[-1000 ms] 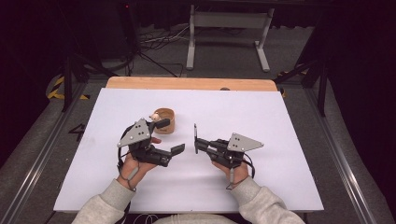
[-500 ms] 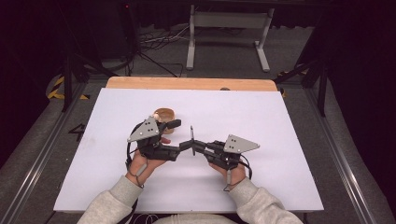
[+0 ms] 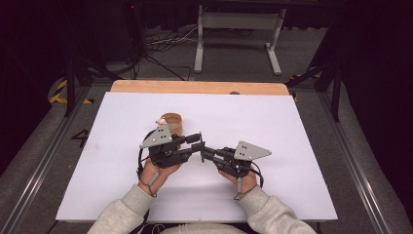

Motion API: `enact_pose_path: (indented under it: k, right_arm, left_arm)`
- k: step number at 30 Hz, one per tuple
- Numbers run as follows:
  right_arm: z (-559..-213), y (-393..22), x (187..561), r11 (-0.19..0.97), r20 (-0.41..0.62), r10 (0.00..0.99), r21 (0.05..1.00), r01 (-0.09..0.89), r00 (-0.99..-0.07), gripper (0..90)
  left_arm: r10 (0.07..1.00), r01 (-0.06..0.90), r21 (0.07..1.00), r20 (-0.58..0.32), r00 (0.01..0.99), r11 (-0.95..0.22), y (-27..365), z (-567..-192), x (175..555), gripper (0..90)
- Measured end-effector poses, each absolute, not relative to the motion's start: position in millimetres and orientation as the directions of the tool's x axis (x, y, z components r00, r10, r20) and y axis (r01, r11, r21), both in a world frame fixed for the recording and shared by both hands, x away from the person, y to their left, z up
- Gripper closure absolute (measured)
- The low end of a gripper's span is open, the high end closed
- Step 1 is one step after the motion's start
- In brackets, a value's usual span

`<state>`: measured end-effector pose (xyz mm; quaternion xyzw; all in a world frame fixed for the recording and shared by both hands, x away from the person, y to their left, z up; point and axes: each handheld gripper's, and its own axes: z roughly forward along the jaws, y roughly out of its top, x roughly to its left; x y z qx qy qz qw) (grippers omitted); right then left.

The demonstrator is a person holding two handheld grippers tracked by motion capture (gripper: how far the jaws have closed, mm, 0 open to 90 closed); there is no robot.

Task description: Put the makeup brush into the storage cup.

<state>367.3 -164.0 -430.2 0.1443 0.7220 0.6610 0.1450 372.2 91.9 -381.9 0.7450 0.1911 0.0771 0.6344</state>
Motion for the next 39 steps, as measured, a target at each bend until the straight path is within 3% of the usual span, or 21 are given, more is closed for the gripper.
enact_pose_path:
  k: [9,18,20,24,31,39]
  right_arm:
    - [-431.2,-163.8,367.6,0.087,-0.016,0.401,0.996,0.021,-0.916,83.7]
    - [-430.9,-163.7,367.8,0.084,-0.011,0.395,0.996,0.024,-0.919,81.9]
    - [-429.5,-163.6,367.8,0.092,-0.013,0.396,0.995,0.026,-0.918,72.3]
    - [-421.3,-164.4,368.0,0.107,-0.014,0.432,0.994,0.036,-0.902,40.9]
    - [-410.7,-170.1,367.3,0.110,-0.007,0.463,0.993,0.050,-0.886,10.6]
    - [-401.3,-182.8,365.7,0.109,-0.003,0.498,0.992,0.060,-0.867,2.4]
  left_arm:
    - [0.388,0.161,0.978,-0.097,0.916,-0.134,90.9,-383.0,370.0,81.9]
    - [0.389,0.135,0.980,-0.067,0.919,-0.149,89.9,-381.6,368.1,83.0]
    - [0.393,0.132,0.979,-0.062,0.918,-0.153,90.1,-380.4,367.7,83.0]
    - [0.405,0.127,0.981,-0.057,0.913,-0.147,92.9,-376.3,368.6,83.0]
    - [0.428,0.125,0.983,-0.055,0.902,-0.136,100.1,-365.6,372.8,83.0]
    - [0.488,0.131,0.985,-0.058,0.871,-0.116,111.7,-355.5,383.0,83.0]
